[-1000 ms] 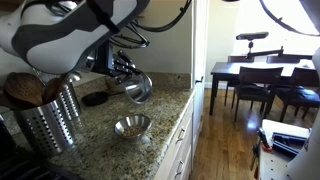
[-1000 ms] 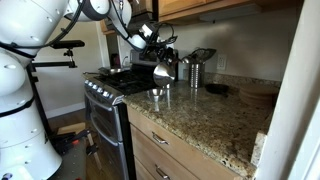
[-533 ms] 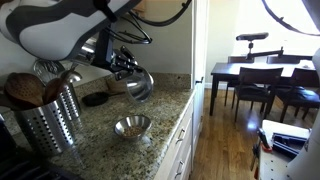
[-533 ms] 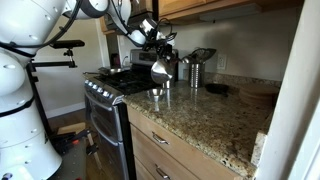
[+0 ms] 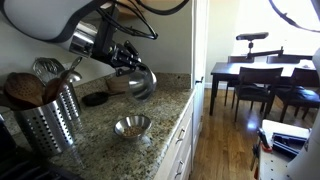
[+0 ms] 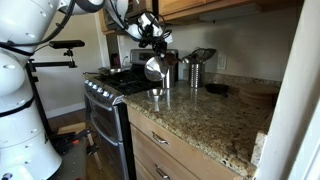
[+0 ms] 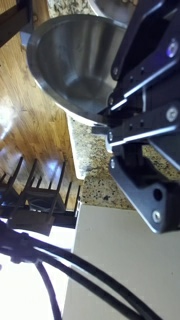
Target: Pour some contents from the silver bowl on the right to the one on the left.
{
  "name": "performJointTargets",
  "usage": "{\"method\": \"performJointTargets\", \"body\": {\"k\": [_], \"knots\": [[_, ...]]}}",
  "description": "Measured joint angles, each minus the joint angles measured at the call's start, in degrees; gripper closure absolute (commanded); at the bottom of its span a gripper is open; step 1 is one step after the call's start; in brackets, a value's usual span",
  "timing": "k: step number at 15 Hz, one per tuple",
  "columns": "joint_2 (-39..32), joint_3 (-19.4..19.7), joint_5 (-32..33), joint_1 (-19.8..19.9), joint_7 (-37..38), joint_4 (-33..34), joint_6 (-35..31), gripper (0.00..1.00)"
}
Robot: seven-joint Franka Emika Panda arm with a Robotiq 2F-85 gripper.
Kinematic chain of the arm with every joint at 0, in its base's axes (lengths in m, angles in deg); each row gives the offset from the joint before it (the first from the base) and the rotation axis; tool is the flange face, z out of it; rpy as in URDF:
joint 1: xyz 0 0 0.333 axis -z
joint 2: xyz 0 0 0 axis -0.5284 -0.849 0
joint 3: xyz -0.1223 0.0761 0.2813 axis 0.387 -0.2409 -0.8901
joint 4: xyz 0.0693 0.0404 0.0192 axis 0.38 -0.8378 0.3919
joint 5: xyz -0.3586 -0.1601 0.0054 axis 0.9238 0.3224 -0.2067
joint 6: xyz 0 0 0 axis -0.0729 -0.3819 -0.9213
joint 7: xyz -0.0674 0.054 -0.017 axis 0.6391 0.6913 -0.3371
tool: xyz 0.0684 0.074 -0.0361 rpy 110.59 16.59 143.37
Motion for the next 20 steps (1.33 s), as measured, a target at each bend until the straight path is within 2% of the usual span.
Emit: {"method": "performJointTargets", "body": {"k": [13, 20], "knots": [[8.1, 0.4, -7.5, 1.5, 8.6, -9.9, 0.2, 0.93], [13.6, 1.9, -13.4, 5.5, 14.5, -17.1, -0.5, 0.93]]}}
